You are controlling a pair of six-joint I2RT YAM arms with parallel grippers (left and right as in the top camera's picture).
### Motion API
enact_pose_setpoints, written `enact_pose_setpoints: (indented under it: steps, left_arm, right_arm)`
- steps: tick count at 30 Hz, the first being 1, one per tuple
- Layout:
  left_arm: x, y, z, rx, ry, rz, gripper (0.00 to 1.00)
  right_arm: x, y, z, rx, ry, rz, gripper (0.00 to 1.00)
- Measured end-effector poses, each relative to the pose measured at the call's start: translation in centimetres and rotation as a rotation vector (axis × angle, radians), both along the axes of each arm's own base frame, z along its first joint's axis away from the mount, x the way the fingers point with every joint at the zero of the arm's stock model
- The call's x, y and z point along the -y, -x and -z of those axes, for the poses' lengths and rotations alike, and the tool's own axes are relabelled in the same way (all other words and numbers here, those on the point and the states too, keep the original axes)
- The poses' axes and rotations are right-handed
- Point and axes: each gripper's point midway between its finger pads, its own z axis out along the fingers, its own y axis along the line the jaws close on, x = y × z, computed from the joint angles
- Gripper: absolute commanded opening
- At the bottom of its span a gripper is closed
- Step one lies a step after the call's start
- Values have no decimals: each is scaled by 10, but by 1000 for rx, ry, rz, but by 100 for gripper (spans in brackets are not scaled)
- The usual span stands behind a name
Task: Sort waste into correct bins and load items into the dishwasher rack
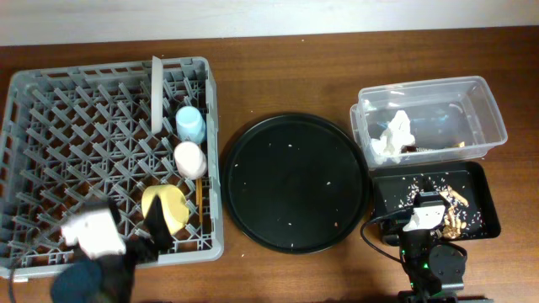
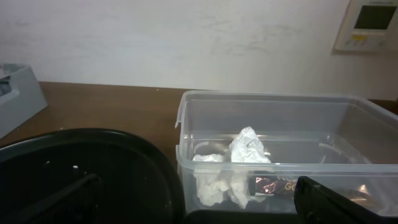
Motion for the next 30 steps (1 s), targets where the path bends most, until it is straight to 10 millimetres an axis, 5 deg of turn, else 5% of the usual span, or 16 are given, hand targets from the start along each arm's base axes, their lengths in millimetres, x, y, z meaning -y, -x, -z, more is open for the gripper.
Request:
enact_pose_setpoints:
  steps: [4, 6, 8, 13, 16, 26, 30]
  left_arm:
    - [-4, 15, 46, 36, -3, -21, 99]
    - [-4, 6, 52, 108, -3, -21, 99]
    - [-4, -7, 49, 203, -2, -21, 99]
    - [-4, -28, -1, 571, -1, -18, 99]
    - [-2, -30, -4, 686, -2, -9, 99]
    - [4, -53, 117, 303, 9, 26, 99]
    - [4, -53, 125, 273, -19, 33, 99]
  right_arm:
    - [0, 0, 0, 0, 0, 0, 99]
    - [0, 0, 0, 0, -1, 0, 99]
    - [0, 0, 0, 0, -1, 0, 99]
    - [0, 0, 0, 0, -1, 0, 99]
    - [0, 0, 0, 0, 0, 0, 99]
    - [0, 0, 0, 0, 0, 0, 99]
    - [0, 0, 0, 0, -1, 0, 99]
